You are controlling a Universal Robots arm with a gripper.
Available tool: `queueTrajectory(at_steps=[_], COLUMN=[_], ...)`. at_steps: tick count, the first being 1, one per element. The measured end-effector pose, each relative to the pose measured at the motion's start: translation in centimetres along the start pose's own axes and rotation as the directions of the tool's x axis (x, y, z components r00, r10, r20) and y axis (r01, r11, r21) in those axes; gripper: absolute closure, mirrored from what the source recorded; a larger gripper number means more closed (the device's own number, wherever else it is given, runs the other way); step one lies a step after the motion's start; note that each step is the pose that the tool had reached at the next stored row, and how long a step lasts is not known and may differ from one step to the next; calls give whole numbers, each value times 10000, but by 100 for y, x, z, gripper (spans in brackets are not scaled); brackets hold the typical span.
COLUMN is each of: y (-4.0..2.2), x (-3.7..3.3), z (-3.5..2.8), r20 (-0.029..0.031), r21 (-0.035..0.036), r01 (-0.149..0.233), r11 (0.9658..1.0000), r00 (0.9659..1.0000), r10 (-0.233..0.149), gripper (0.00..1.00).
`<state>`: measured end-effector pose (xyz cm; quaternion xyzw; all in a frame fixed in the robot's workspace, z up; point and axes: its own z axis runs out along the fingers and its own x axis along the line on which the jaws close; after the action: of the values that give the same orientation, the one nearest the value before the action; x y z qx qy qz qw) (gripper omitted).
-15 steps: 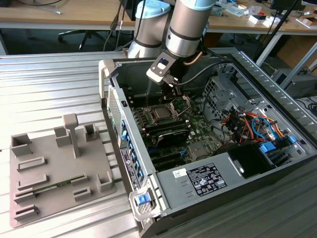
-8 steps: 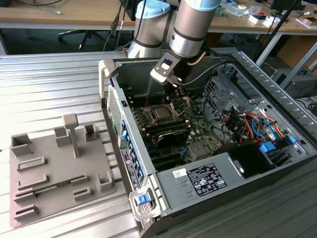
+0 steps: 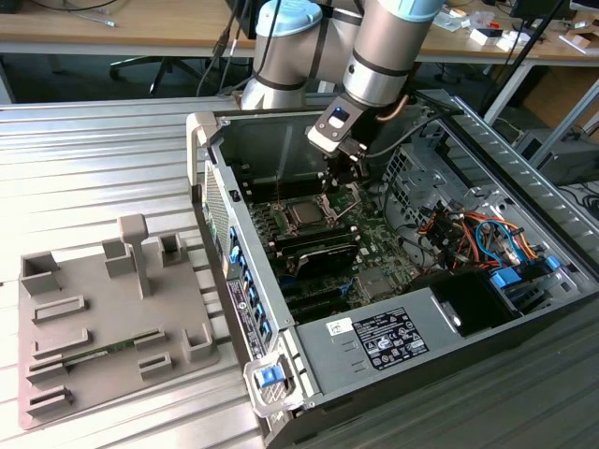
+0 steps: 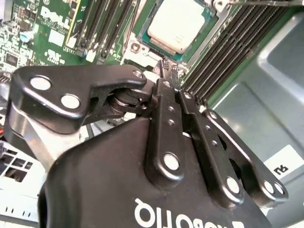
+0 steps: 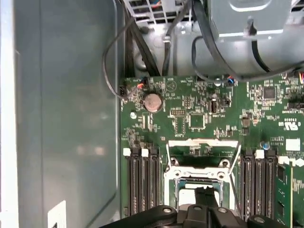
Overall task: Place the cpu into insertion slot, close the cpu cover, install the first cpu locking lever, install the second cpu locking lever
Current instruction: 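Close the cpu cover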
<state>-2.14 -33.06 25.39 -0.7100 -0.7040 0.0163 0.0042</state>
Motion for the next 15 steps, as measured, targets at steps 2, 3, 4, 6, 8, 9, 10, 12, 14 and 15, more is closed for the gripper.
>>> queueTrajectory(at_steps=[2, 3, 4, 6, 8, 9, 10, 12, 14, 15], y=[40, 67, 98, 159, 244, 266, 296, 336, 364, 398], x=[0, 0, 1, 1, 1, 1, 2, 2, 2, 2], z=[-20, -26, -30, -34, -40, -42, -45, -55, -62, -68], r20=[0, -1, -2, -1, 1, 1, 0, 2, -1, -1], r21=[6, 11, 21, 43, 72, 78, 86, 94, 96, 102], r01=[1, 2, 1, 2, 2, 3, 2, 3, 3, 2], r11=[10000, 10000, 10000, 10000, 10000, 10000, 10000, 10000, 10000, 9999], r00=[10000, 10000, 10000, 10000, 10000, 10000, 10000, 10000, 10000, 10000], r10=[-1, -2, -1, -2, -2, -3, -2, -3, -3, -2], gripper=[89, 89, 89, 89, 89, 89, 89, 89, 89, 89])
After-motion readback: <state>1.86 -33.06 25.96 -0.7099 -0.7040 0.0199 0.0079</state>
